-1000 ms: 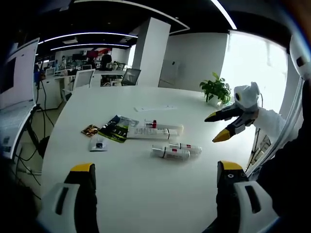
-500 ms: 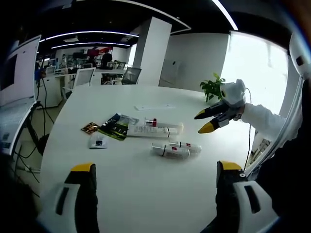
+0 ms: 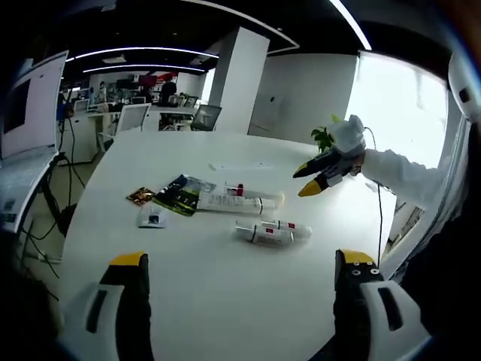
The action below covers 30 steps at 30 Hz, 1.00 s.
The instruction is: Arrange the skincare products in the storage area until every visible bottle or jar stands upright without overlapping.
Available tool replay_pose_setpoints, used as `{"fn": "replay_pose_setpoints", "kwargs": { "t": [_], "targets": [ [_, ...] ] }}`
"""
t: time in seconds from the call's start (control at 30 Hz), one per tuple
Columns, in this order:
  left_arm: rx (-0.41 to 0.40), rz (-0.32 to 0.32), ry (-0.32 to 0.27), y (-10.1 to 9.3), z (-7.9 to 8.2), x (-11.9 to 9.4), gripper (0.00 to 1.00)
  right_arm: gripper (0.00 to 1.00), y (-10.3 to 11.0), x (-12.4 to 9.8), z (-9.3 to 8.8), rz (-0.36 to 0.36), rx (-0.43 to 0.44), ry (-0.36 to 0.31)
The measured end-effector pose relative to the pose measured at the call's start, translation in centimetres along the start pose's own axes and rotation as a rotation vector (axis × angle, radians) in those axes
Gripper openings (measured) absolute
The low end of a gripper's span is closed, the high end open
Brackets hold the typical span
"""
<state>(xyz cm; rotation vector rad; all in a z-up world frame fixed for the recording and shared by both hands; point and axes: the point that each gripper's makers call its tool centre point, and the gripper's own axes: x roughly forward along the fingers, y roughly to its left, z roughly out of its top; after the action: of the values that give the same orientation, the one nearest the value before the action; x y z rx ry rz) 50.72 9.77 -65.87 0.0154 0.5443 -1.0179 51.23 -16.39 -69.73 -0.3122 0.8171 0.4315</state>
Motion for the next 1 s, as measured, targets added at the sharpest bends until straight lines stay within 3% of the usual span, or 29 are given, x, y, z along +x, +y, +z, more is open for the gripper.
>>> {"fn": "replay_pose_setpoints", "kwargs": {
  "t": [0.63, 1.0],
  "targets": [
    [-0.018, 0.031, -0.027, 0.7, 1.1, 0.9, 0.97, 0.43, -4.3, 2.1, 0.6, 0.071, -0.059, 0.094],
    [-0.024, 0.048, -0.013, 1.0, 1.2, 1.7, 0.96, 0.42, -4.4, 4.5, -0.4, 0.122, -0.048, 0.121]
  ]
}}
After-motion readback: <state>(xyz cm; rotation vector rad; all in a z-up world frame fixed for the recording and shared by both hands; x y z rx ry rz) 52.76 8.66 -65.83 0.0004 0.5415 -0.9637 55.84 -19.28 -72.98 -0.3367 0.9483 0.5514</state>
